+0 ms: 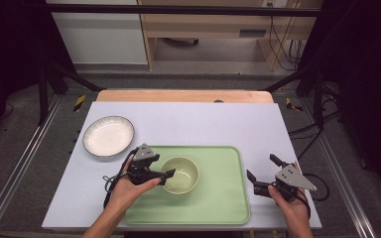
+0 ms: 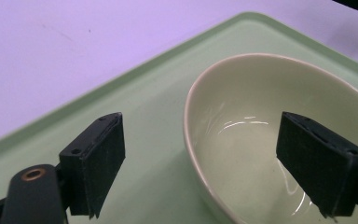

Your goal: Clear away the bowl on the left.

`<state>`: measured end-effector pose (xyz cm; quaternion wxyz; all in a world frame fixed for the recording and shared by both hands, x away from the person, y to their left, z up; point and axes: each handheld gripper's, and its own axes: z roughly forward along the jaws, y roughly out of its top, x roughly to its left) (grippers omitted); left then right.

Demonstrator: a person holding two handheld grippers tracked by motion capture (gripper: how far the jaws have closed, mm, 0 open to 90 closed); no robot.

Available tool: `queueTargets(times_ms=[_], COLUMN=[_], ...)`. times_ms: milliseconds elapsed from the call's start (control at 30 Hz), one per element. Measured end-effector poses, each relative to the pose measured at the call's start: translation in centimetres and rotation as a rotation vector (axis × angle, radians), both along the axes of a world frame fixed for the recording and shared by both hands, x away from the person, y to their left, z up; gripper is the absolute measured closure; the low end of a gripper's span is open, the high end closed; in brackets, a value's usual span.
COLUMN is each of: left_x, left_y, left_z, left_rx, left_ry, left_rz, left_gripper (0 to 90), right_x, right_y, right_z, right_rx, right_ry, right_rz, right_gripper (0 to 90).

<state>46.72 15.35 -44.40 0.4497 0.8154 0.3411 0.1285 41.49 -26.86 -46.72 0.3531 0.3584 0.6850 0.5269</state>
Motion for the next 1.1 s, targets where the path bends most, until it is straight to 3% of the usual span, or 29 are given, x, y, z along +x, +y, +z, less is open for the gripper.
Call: queueTargets(times_ms=[167,433,1100], left_x=[-0.4,-0.7,-2.0], left_y=[0.0,1.7,4.7], left_z=[0.0,-0.2,0.5], left_rx=[-0.038,-0.089,-0.135], left_ry=[-0.019,-0.044,-0.081], left_rz=[-0.017,-0.030,-0.056], left_gripper=[13.2,12.1,8.1], right_x=[0.0,0.1,0.0], right_y=[0.0,0.2,0.0], right_z=[0.0,0.0,0.0], right_rx=[0.001,0.003,0.006], right_ry=[0.000,0.001,-0.001], right_rz=[0.002,0.010,-0.004], right_gripper=[3.8,3.8,3.7])
